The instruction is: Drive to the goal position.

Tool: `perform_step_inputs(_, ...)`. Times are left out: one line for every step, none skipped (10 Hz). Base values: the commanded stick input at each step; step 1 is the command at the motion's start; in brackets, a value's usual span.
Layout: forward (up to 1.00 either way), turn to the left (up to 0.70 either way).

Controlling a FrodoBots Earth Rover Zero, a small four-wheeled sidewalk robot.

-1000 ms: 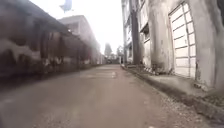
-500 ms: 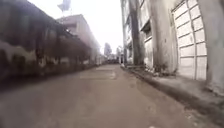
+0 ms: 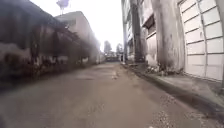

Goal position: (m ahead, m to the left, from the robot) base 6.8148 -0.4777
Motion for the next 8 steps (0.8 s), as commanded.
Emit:
perform_step_inputs(0.5,0.35)
perform_step_inputs(0.5,0.02)
perform_step_inputs(0.5,0.01)
perform_step_inputs(0.5,0.01)
perform_step_inputs(0.5,0.01)
perform_step_inputs(0.5,0.01)
perform_step_inputs(0.5,0.01)
perform_step_inputs(0.5,0.01)
